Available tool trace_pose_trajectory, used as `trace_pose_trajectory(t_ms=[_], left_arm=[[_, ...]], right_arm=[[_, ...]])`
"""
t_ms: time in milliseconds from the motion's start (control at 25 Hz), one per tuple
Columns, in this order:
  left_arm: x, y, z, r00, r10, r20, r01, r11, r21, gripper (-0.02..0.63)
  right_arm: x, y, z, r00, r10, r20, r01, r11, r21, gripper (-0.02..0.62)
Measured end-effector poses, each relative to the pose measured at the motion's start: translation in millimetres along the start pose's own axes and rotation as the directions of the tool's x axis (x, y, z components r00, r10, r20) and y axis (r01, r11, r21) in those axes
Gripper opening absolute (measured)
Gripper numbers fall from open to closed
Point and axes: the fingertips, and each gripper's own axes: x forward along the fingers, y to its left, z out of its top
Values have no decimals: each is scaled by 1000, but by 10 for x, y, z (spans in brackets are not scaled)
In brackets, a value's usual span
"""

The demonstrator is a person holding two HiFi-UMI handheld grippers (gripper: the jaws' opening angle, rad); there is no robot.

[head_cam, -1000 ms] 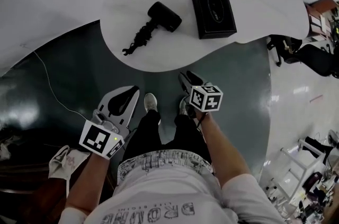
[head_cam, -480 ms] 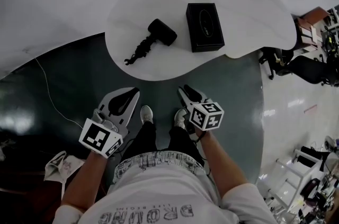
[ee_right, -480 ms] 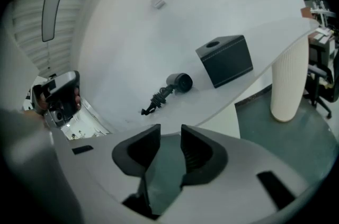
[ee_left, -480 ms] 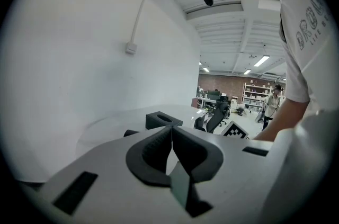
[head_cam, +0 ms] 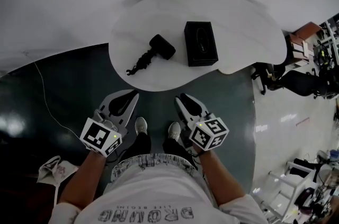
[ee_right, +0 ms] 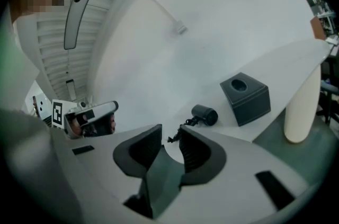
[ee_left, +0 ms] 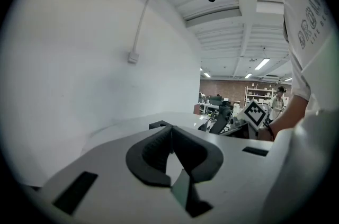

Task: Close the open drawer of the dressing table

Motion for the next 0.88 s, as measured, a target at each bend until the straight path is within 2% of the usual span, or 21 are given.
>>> trace_pose_trajectory(t_ms=[440,880], left_arm=[[-98,216,331,996,52,75,-52,999,0,21],[-179,357,666,984,77,162,-79,997,8,21]], right_arm=[[-149,562,877,983,103,154,-89,991,-95,87],[-129,920,1289,972,152,179,-112,970,-216,54]])
